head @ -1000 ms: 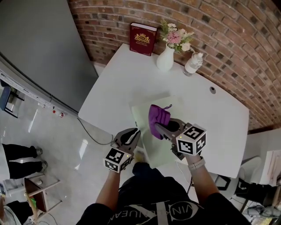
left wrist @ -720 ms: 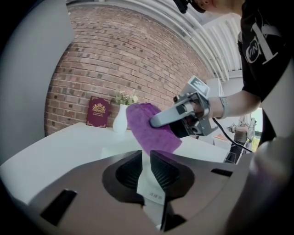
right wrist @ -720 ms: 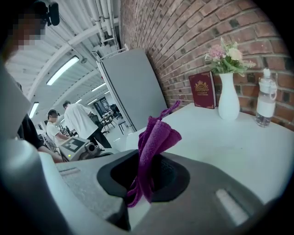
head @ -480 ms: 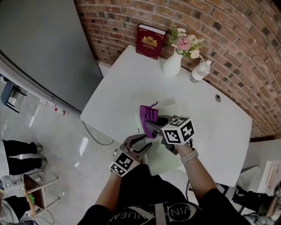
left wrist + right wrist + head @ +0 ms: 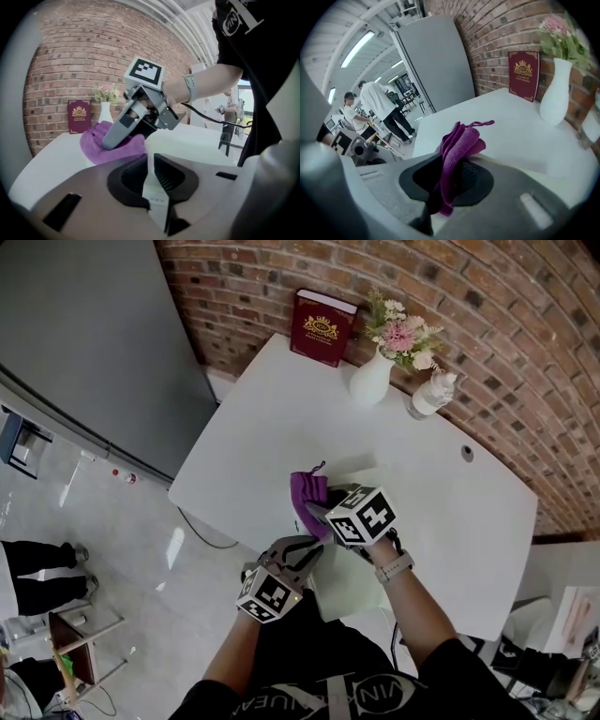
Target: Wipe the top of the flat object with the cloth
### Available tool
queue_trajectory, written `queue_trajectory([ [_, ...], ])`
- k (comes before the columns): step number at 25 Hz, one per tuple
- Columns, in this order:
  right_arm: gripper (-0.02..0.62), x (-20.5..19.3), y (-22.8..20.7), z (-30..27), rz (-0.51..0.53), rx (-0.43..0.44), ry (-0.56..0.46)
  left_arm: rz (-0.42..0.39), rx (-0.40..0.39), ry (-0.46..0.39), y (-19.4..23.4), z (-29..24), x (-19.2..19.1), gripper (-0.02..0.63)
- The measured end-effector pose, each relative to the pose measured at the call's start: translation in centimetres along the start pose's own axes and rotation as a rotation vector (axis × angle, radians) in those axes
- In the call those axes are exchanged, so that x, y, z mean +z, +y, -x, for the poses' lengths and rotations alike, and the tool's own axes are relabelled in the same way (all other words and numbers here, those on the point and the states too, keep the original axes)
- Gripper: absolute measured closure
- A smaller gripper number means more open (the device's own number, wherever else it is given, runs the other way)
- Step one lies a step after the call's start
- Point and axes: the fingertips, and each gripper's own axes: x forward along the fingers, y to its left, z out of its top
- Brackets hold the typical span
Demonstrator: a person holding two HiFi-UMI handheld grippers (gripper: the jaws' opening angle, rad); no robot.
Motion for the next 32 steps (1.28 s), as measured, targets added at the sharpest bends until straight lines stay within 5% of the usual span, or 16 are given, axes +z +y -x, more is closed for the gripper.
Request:
queue_trajectory([
  [8, 0.531, -0.3, -1.4, 0.2, 0.136, -0.120, 0.045, 0.029, -0.036, 0.035, -0.8, -0.7, -1.0, 0.575],
  [32, 0.531, -6.5, -13.0, 8.8, -0.014, -0.336, 0.087, 0.067, -0.065, 0.032, -0.6, -0.9, -1.0, 0.577],
])
